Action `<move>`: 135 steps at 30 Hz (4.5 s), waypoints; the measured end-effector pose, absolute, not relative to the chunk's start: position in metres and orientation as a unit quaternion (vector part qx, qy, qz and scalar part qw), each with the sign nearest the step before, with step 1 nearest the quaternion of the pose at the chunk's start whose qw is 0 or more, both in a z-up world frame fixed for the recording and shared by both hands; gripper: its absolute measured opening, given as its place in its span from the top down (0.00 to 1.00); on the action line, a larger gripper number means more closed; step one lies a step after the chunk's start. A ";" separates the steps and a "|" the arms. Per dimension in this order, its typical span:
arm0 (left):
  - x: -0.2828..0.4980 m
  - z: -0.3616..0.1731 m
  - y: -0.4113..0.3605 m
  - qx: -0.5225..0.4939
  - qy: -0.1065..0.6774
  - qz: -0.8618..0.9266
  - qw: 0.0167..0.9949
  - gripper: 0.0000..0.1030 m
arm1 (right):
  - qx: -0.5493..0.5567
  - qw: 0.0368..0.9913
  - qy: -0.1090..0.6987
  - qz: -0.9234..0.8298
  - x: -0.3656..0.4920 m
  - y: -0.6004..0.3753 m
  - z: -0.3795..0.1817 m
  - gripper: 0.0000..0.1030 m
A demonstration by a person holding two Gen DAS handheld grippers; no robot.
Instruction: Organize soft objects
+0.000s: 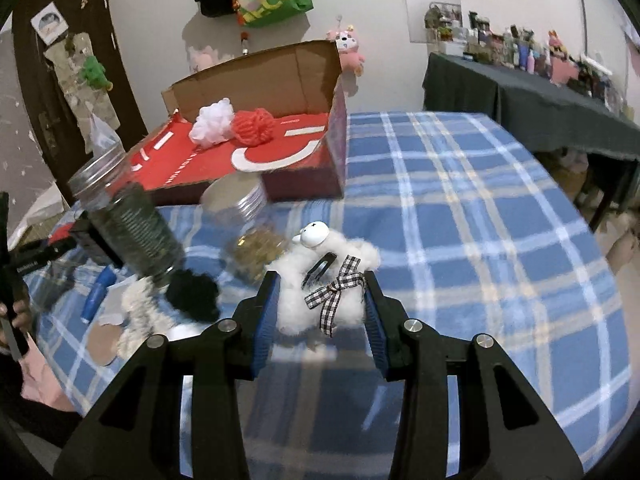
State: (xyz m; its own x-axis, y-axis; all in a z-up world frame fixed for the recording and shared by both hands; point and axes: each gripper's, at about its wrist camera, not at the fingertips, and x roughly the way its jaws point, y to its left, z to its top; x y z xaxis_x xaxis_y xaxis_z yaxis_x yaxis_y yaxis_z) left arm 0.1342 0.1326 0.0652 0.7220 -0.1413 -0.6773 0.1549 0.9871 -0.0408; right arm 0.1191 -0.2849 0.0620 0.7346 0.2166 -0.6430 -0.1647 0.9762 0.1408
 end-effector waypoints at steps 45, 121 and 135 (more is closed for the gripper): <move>0.238 0.136 0.074 0.076 0.338 -0.210 0.914 0.57 | -0.081 0.910 0.336 0.228 0.254 -0.222 0.125 0.62; 0.276 0.191 0.032 0.011 0.363 -0.097 0.927 0.01 | -0.091 0.900 0.411 0.114 0.296 -0.165 0.197 0.30; 0.136 0.244 0.048 -0.015 0.232 -0.103 0.967 0.00 | -0.092 0.952 0.253 0.144 0.137 -0.173 0.244 0.22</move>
